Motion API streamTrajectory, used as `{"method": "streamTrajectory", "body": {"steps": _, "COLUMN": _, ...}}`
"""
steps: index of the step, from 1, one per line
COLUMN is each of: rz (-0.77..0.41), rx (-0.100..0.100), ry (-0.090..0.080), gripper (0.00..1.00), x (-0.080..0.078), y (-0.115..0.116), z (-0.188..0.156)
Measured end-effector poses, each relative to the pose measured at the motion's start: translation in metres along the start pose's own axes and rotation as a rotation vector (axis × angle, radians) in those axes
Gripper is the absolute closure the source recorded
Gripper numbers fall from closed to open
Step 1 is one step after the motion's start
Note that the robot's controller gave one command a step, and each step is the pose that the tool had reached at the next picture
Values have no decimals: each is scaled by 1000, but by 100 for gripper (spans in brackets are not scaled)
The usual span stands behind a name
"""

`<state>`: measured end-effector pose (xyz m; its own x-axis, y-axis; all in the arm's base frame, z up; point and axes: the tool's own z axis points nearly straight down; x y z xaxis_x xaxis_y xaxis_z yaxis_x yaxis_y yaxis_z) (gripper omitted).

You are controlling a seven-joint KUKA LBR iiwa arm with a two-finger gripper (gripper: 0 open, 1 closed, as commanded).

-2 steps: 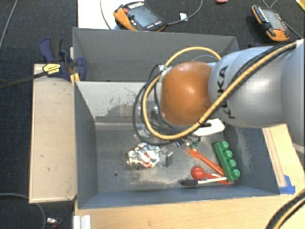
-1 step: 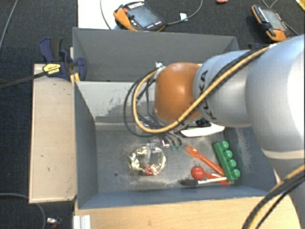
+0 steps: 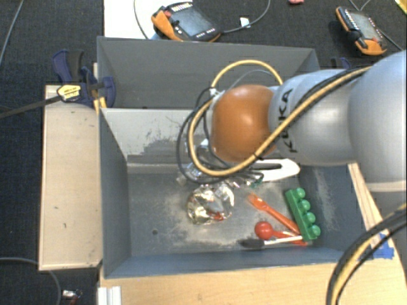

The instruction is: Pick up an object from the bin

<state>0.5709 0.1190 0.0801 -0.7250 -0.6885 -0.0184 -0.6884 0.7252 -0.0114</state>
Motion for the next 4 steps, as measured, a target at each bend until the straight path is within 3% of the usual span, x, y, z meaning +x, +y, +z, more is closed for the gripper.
{"method": "streamTrajectory", "body": {"steps": 1, "rz": 489, "rx": -3, "ry": -1, "gripper": 100, "x": 16, "y": -7, "z": 5}}
{"method": "streamTrajectory", "body": {"steps": 2, "rz": 488, "rx": -3, "ry": -1, "gripper": 100, "x": 16, "y": -7, "z": 5}}
{"method": "streamTrajectory", "body": {"steps": 4, "rz": 490, "rx": -3, "ry": 1, "gripper": 100, "x": 16, "y": -8, "z": -52}}
